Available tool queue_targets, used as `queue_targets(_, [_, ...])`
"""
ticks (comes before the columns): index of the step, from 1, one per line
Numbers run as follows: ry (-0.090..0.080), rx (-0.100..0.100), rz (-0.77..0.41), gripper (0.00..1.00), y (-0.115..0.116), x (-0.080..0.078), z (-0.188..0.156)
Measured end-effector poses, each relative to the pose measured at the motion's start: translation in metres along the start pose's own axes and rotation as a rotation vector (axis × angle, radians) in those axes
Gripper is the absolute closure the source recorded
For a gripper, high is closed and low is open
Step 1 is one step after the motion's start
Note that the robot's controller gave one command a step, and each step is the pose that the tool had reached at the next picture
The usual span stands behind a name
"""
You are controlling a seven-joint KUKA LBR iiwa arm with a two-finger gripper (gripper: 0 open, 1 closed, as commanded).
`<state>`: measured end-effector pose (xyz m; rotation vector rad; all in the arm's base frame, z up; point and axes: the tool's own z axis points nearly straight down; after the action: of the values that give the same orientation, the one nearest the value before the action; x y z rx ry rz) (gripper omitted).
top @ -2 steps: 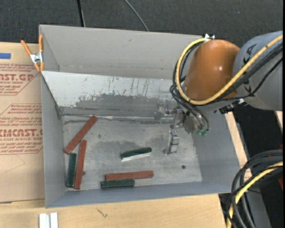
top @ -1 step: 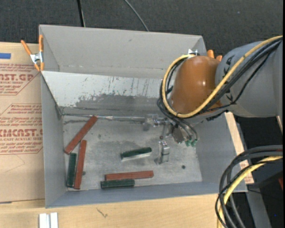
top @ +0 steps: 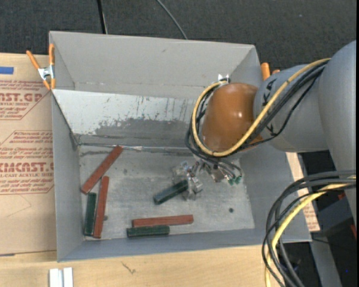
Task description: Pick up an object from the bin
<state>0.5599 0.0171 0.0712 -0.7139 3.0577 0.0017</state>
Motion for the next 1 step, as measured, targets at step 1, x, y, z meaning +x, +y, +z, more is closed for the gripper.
queue_targets(1, [0.000, 0.000, 0.000, 1.00, 0.0000, 0.0000, 0.0000])
